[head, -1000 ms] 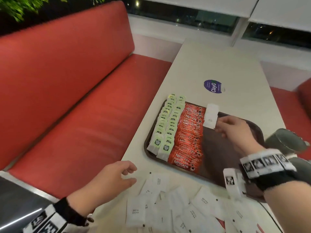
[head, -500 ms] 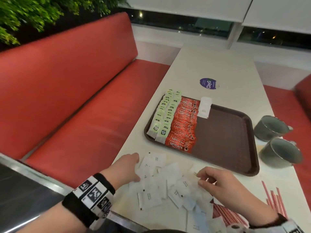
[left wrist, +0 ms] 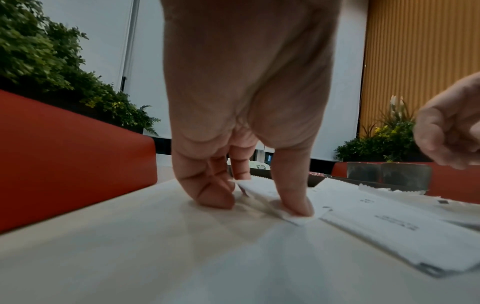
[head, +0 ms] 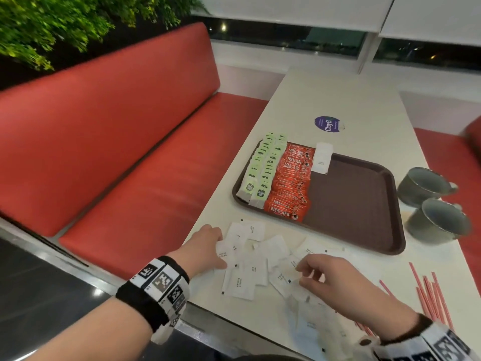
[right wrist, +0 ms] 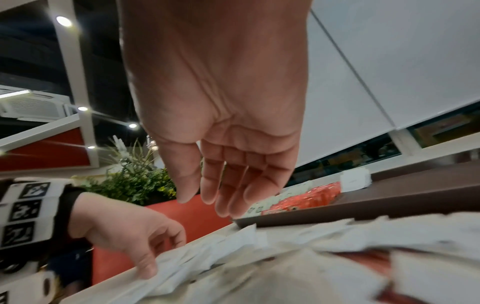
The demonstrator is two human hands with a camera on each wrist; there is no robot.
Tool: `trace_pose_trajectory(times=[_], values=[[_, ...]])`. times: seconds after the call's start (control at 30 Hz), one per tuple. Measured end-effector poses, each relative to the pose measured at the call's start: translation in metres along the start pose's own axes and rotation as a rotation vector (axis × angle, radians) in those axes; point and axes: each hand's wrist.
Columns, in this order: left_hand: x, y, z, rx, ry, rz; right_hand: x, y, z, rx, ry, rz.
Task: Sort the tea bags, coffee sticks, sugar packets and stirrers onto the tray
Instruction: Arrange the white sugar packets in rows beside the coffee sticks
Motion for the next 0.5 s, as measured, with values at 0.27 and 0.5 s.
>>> trace_pose_trajectory(times=[0.27,0.5], values=[[0.01,-0.005,0.004,-0.031,0.077,-0.158,0.072,-0.064,-0.055,0.139,0.469,0.149],[0.026,-0.021,0.013,0.016,0.27,-0.312,0.084,-0.077,-0.07,0.156,0.588,-0.042]])
Point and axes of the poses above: each hand's wrist, its own y-axis away from the middle knuckle, its own z-axis out of the back of the hand, x = y × z, and after that the axes turned 1 degree about -x, right-handed
